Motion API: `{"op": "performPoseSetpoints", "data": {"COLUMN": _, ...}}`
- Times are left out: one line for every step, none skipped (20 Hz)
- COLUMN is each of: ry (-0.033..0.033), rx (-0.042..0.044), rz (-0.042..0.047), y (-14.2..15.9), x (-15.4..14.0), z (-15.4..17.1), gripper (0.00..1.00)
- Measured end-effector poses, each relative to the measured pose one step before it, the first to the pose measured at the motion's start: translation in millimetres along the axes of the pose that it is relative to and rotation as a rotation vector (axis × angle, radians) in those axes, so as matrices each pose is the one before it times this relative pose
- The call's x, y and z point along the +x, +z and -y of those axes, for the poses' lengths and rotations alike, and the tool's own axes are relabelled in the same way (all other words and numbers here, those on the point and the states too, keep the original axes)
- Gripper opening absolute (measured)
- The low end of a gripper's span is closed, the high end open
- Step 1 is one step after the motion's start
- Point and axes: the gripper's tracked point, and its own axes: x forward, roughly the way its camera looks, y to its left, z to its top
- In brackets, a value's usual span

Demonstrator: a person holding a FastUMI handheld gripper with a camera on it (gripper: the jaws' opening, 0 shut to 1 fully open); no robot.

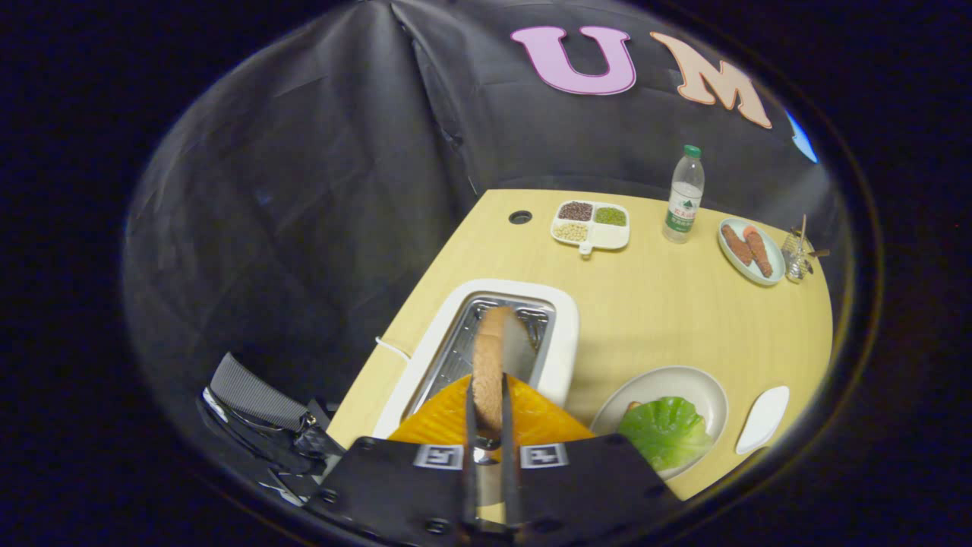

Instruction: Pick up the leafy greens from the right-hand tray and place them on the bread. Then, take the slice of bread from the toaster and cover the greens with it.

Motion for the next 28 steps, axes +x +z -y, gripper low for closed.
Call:
{"op": "performPoseSetpoints", "data": {"ry": 0.01059, "rx": 0.01489, "rz": -0.00333, "y": 0.5, "x": -2.61, "z": 0.54, "gripper": 0.2}}
{"op": "performPoseSetpoints", "data": {"ry": 0.01166, "rx": 0.00834, "rz": 0.00099, "y": 2.3, "x": -2.23, "z": -0.16, "gripper": 0.16}}
{"op": "performPoseSetpoints", "data": {"ry": 0.0133, "rx": 0.00839, "rz": 0.00443, "y": 2.9, "x": -2.54, "z": -0.49, "gripper": 0.13}}
{"op": "performPoseSetpoints", "data": {"ry": 0.01375, "rx": 0.01185, "rz": 0.00535, "y": 2.49, "x": -3.28, "z": -0.27, "gripper": 0.13}}
{"op": "performPoseSetpoints", "data": {"ry": 0.01668, "rx": 0.01476, "rz": 0.00642, "y": 3.19, "x": -4.85, "z": -1.34, "gripper": 0.12}}
{"op": "performPoseSetpoints", "data": {"ry": 0.01452, "rx": 0.01477, "rz": 0.00824, "y": 4.19, "x": -5.25, "z": -0.31, "gripper": 0.12}}
{"op": "performPoseSetpoints", "data": {"ry": 0.00891, "rx": 0.01317, "rz": 0.00578, "y": 3.94, "x": -5.35, "z": 1.25, "gripper": 0.12}}
{"op": "performPoseSetpoints", "data": {"ry": 0.01015, "rx": 0.01557, "rz": 0.00702, "y": 4.27, "x": -6.26, "z": 2.19, "gripper": 0.12}}
{"op": "performPoseSetpoints", "data": {"ry": 0.00831, "rx": 0.01841, "rz": 0.00615, "y": 4.56, "x": -5.93, "z": 2.95, "gripper": 0.12}}
{"op": "performPoseSetpoints", "data": {"ry": 0.01444, "rx": 0.01985, "rz": 0.005, "y": 5.11, "x": -6.17, "z": 1.85, "gripper": 0.12}}
{"op": "performPoseSetpoints", "data": {"ry": 0.01632, "rx": 0.02597, "rz": 0.0073, "y": 5.6, "x": -6.84, "z": 1.51, "gripper": 0.12}}
{"op": "performPoseSetpoints", "data": {"ry": 0.02673, "rx": 0.02512, "rz": 0.00363, "y": 5.5, "x": -8.03, "z": 0.5, "gripper": 0.12}}
{"op": "performPoseSetpoints", "data": {"ry": 0.02247, "rx": 0.0207, "rz": 0.00392, "y": 5.88, "x": -8.48, "z": 1.37, "gripper": 0.12}}
{"op": "performPoseSetpoints", "data": {"ry": 0.01709, "rx": 0.01936, "rz": 0.01183, "y": 7.36, "x": -10.56, "z": 2.6, "gripper": 0.12}}
{"op": "performPoseSetpoints", "data": {"ry": 0.00832, "rx": 0.01646, "rz": 0.01445, "y": 8.25, "x": -10.52, "z": 5.63, "gripper": 0.12}}
{"op": "performPoseSetpoints", "data": {"ry": 0.00337, "rx": 0.01745, "rz": 0.01905, "y": 6.97, "x": -11.16, "z": 7.87, "gripper": 0.12}}
{"op": "performPoseSetpoints", "data": {"ry": 0.00056, "rx": 0.01939, "rz": 0.02167, "y": 7.27, "x": -9.3, "z": 7.64, "gripper": 0.12}}
{"op": "performPoseSetpoints", "data": {"ry": -0.00985, "rx": 0.01701, "rz": 0.02567, "y": 7.54, "x": -6.7, "z": 10.51, "gripper": 0.12}}
{"op": "performPoseSetpoints", "data": {"ry": -0.02279, "rx": 0.0034, "rz": 0.02411, "y": 5.96, "x": -4.61, "z": 13.45, "gripper": 0.12}}
{"op": "performPoseSetpoints", "data": {"ry": -0.03162, "rx": 0.0016, "rz": 0.01323, "y": 1.47, "x": -2.25, "z": 16.79, "gripper": 0.12}}
{"op": "performPoseSetpoints", "data": {"ry": -0.02889, "rx": 0.00821, "rz": 0.01168, "y": 2.28, "x": -2.07, "z": 16.55, "gripper": 0.13}}
{"op": "performPoseSetpoints", "data": {"ry": -0.02329, "rx": 0.01481, "rz": 0.00606, "y": 1.52, "x": -3.31, "z": 15.57, "gripper": 0.12}}
{"op": "performPoseSetpoints", "data": {"ry": -0.02036, "rx": 0.02406, "rz": 0.0017, "y": -2.52, "x": -1.66, "z": 14.17, "gripper": 0.12}}
{"op": "performPoseSetpoints", "data": {"ry": -0.01776, "rx": 0.02534, "rz": -0.00075, "y": -2.0, "x": 1.69, "z": 13.43, "gripper": 0.12}}
{"op": "performPoseSetpoints", "data": {"ry": -0.0174, "rx": 0.02013, "rz": -0.00324, "y": -3.12, "x": 2.71, "z": 13.78, "gripper": 0.12}}
{"op": "performPoseSetpoints", "data": {"ry": -0.01137, "rx": 0.0209, "rz": -0.0004, "y": -4.66, "x": 3.53, "z": 12.15, "gripper": 0.12}}
{"op": "performPoseSetpoints", "data": {"ry": -0.0046, "rx": 0.0189, "rz": -0.00516, "y": -6.33, "x": 3.39, "z": 9.54, "gripper": 0.12}}
{"op": "performPoseSetpoints", "data": {"ry": 0.00599, "rx": 0.02208, "rz": -0.00878, "y": -8.04, "x": 1.47, "z": 7.57, "gripper": 0.12}}
